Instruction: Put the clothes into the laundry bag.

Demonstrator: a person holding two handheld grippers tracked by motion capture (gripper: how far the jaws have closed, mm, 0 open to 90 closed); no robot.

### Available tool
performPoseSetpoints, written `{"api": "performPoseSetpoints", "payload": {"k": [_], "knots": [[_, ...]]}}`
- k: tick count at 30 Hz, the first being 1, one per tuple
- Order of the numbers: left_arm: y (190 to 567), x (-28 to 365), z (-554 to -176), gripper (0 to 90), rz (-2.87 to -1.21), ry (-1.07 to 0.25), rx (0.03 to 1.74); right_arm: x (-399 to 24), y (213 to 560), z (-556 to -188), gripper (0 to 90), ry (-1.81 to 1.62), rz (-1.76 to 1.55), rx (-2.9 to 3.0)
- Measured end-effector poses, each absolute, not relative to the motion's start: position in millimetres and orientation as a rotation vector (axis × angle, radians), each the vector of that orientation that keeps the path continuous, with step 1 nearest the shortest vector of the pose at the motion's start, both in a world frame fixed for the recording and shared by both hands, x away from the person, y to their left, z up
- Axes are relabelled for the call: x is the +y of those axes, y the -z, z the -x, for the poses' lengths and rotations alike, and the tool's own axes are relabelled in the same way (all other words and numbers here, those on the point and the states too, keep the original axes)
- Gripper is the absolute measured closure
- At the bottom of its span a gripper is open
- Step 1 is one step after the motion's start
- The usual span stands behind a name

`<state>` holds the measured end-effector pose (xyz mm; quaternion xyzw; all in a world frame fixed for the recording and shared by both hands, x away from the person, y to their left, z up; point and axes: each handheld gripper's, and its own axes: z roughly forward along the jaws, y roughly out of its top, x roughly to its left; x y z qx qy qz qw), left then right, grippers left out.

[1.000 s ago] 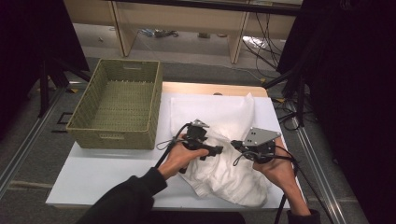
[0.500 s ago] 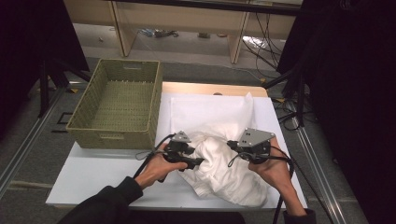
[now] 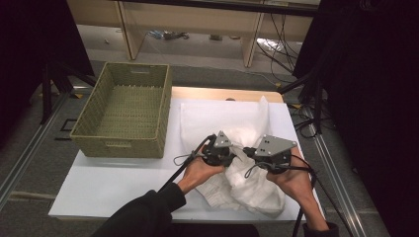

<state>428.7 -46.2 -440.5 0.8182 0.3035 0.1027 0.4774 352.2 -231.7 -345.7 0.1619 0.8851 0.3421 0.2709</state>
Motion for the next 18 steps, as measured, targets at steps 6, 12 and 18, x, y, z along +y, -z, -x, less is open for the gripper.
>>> {"api": "performPoseSetpoints", "payload": {"k": [6,12,18], "knots": [[448.5,-29.5,-433.2,66.4,-1.997,-0.183,0.795,-229.9,352.9,-348.4,90.0,-0.923,-0.432,2.422],[431.5,13.2,-401.2,34.3,-2.089,-0.268,0.786,-233.6,355.7,-352.1,90.0,-0.918,-0.46,2.415],[449.5,36.6,-403.9,31.3,-2.08,-0.154,0.855,-231.4,355.8,-353.7,90.0,-0.908,-0.464,2.409]]}}
